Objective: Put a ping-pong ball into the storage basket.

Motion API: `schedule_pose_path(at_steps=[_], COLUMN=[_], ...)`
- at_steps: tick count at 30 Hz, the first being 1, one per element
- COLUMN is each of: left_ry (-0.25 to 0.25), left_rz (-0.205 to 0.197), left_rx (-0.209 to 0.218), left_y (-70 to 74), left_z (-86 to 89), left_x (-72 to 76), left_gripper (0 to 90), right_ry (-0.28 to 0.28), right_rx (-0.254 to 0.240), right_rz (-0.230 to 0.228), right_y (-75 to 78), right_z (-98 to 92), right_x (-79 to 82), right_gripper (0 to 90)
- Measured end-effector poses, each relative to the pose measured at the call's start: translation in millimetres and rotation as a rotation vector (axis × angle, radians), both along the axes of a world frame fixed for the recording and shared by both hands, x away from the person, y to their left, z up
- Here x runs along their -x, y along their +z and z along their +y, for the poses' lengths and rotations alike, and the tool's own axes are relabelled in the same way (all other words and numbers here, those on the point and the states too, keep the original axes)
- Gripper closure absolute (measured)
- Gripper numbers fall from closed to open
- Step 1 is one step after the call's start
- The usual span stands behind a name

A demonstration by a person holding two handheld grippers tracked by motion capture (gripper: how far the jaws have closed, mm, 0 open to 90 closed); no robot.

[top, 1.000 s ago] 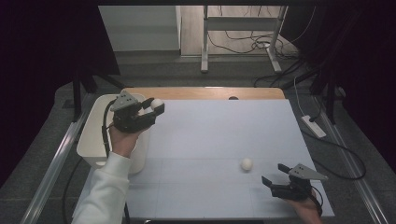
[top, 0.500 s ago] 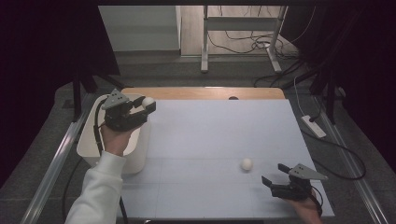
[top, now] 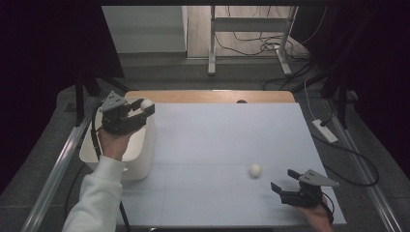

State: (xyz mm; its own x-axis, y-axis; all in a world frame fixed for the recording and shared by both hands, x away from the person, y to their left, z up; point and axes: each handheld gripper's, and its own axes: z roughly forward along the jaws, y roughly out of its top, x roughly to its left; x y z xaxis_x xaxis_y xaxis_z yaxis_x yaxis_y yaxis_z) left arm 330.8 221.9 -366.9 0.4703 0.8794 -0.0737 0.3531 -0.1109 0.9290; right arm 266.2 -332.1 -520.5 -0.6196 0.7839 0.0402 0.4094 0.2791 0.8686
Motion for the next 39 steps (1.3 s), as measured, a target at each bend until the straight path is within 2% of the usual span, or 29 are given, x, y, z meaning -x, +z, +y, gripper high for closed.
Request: schedule_pose_path(at_steps=[22,32,39], left_ry=[0.082,0.098,0.113], left_rz=[0.037,0.053,0.084], left_rx=[-0.019,-0.007,-0.019], left_y=[-6.4,-9.4,-14.5], left_z=[23.2,28.3,30.2], left_x=[-11.4,-16.1,-23.7], left_gripper=[50.9,50.9,50.9], right_ry=[0.002,0.003,0.002], right_rx=[-0.002,0.000,0.001], right_rz=[0.002,0.002,0.002], right_y=[-0.2,-0.3,-0.3], right_z=[0.0,0.3,0.5], right_x=[-0.2,-0.2,-0.1], right_gripper=[13.0,13.0,13.1])
